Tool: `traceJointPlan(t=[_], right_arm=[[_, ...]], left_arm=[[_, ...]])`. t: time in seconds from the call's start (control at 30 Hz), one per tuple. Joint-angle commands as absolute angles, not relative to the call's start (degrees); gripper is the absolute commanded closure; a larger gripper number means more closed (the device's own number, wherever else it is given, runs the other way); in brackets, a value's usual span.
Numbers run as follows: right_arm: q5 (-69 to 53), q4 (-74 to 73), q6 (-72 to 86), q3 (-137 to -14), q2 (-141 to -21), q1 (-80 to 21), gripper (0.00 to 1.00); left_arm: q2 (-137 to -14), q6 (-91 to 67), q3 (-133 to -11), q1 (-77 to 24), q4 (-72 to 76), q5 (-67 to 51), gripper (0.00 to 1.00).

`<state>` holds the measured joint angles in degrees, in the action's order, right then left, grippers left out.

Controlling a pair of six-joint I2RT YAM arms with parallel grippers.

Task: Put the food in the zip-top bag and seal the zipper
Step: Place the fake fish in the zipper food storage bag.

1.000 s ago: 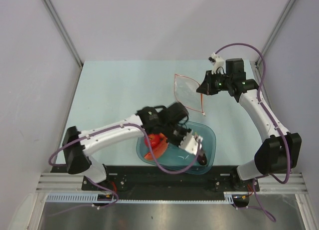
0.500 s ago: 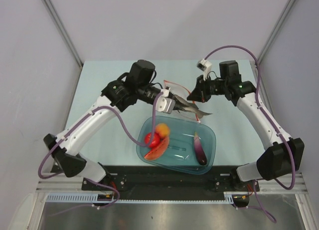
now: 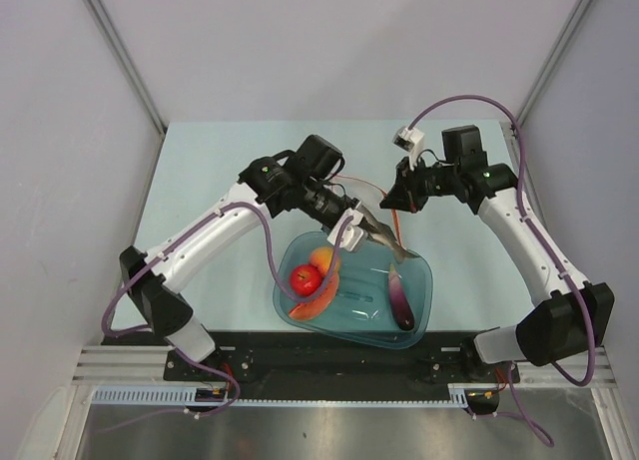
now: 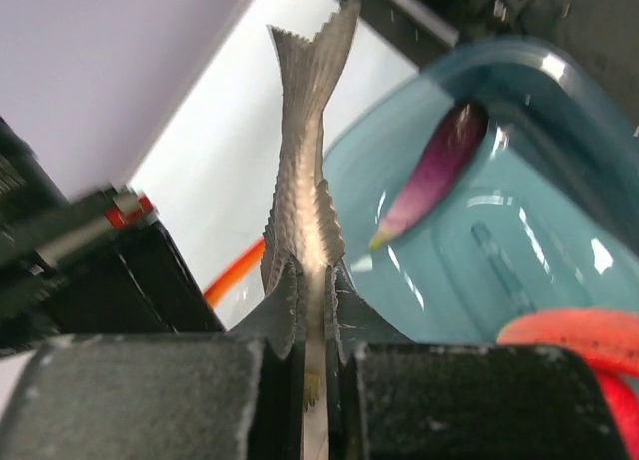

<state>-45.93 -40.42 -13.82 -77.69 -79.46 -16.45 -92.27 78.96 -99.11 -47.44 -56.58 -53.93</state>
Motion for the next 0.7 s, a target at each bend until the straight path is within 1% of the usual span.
traceJointPlan(t=[0.0,0.07,0.2,0.3,0.47,0.67], right_arm=[[-47.2,-43.2,-18.6,-79.8,-76.8,-17.0,1.00],[-47.3,-43.5,-19.0,-79.8,-77.3,-17.1,1.00],[-47.9,-43.7,-20.1,-79.8,-77.8,-17.3,1.00],[-48.1,-44.6,-21.0,-79.8,-78.0,-17.9,1.00],[-48.6,-45.8,-21.9,-79.8,-78.1,-19.3,1.00],[-50.6,-46.1,-21.1,-80.4,-80.2,-20.1,1.00]], left_arm=[[-95.3,87.3,-99.0,-46.4,-59.4,-45.8,1.00],[-96.3,86.1,-99.1,-46.1,-57.7,-43.8,1.00],[-98.0,88.1,-97.6,-45.9,-54.1,-37.2,1.00],[-99.8,90.2,-97.9,-45.7,-53.3,-34.4,1.00],[-101.5,88.4,-98.3,-47.0,-49.2,-27.6,1.00],[-104.1,82.8,-98.1,-47.3,-45.6,-19.0,1.00]])
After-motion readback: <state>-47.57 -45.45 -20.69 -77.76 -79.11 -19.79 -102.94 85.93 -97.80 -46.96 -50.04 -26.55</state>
